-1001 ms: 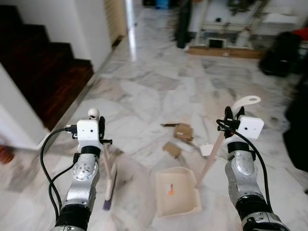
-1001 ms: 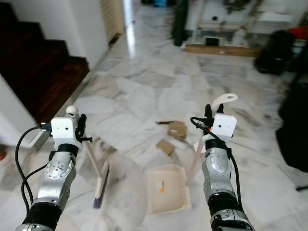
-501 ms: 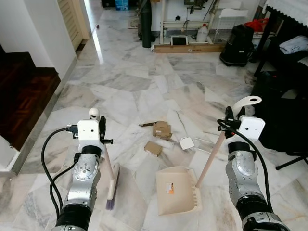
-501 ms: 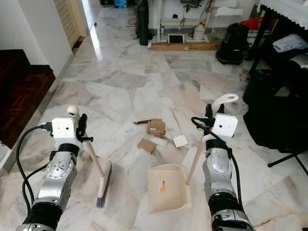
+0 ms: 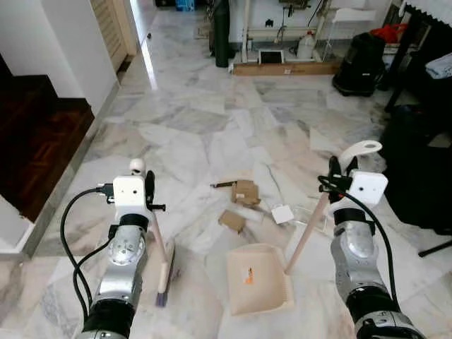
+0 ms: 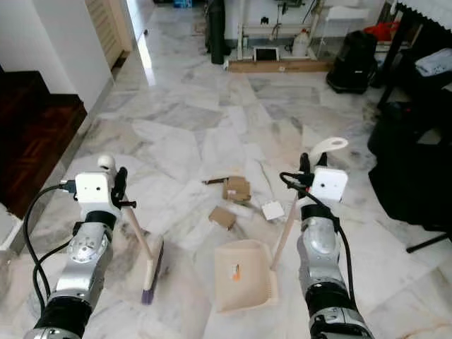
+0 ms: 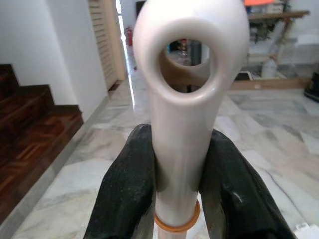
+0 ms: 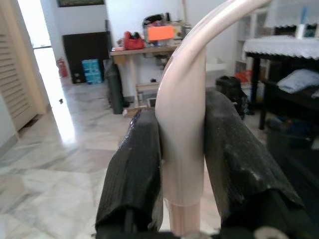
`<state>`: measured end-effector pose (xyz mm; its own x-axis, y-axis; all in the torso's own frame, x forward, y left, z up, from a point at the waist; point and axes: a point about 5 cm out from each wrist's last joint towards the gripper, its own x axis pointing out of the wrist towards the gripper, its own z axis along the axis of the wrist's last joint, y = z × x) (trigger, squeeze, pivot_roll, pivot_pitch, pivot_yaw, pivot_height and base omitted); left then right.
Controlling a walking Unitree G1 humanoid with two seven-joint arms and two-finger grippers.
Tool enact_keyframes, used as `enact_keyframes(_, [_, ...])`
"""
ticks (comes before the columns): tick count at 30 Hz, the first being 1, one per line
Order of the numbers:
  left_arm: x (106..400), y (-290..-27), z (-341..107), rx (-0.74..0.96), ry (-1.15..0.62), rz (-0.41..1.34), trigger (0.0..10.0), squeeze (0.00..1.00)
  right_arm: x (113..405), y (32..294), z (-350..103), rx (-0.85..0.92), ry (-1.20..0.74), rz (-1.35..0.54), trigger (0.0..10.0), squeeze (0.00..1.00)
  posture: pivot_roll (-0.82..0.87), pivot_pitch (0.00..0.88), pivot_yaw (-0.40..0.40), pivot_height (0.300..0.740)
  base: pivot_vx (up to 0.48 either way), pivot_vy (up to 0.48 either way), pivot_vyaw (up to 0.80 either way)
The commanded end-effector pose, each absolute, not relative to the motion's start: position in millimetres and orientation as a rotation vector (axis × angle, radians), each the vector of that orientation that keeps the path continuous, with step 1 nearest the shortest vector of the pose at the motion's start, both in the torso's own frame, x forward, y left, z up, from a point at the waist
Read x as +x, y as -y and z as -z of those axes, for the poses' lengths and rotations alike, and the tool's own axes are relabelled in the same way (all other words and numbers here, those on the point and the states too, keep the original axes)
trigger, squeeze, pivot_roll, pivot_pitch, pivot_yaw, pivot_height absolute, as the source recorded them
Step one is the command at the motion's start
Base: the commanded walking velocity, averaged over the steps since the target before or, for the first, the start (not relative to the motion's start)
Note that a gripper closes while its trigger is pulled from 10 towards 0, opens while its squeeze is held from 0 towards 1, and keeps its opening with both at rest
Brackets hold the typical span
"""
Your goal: Sweep floor
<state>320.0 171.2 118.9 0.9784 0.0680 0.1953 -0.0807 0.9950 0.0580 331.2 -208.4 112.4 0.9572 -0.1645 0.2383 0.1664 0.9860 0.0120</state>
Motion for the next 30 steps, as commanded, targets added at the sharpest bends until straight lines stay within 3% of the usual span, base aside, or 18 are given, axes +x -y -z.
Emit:
enact_keyframes(1, [318.6, -180.0, -122.0, 0.069, 0.215, -0.105, 10.0, 0.0, 334.6, 198.2, -120.3, -0.005, 0.282, 0.138, 10.0, 0.0, 0.01, 0.021, 0.036, 0.74, 0.0, 0.416, 0.0])
enact_keyframes(13, [318.8, -181.0, -122.2, 0.067, 0.214, -0.104, 10.0, 0.0, 335.0, 199.1, -119.6, 0.009, 0.272, 0.148, 10.0, 0.0, 0.01, 0.025, 0.04, 0.74, 0.0, 0.41, -0.04])
enact_keyframes(17, [319.0, -179.4, -125.1, 0.068, 0.234, -0.092, 10.0, 0.0, 335.3, 199.2, -119.7, 0.007, 0.271, 0.15, 10.0, 0.0, 0.01, 0.025, 0.042, 0.74, 0.0, 0.0, -0.8])
enact_keyframes(30, [319.4, -177.4, -125.1, 0.072, 0.229, -0.081, 10.0, 0.0, 334.9, 197.8, -119.8, -0.001, 0.28, 0.145, 10.0, 0.0, 0.01, 0.025, 0.042, 0.74, 0.0, 0.0, 0.0])
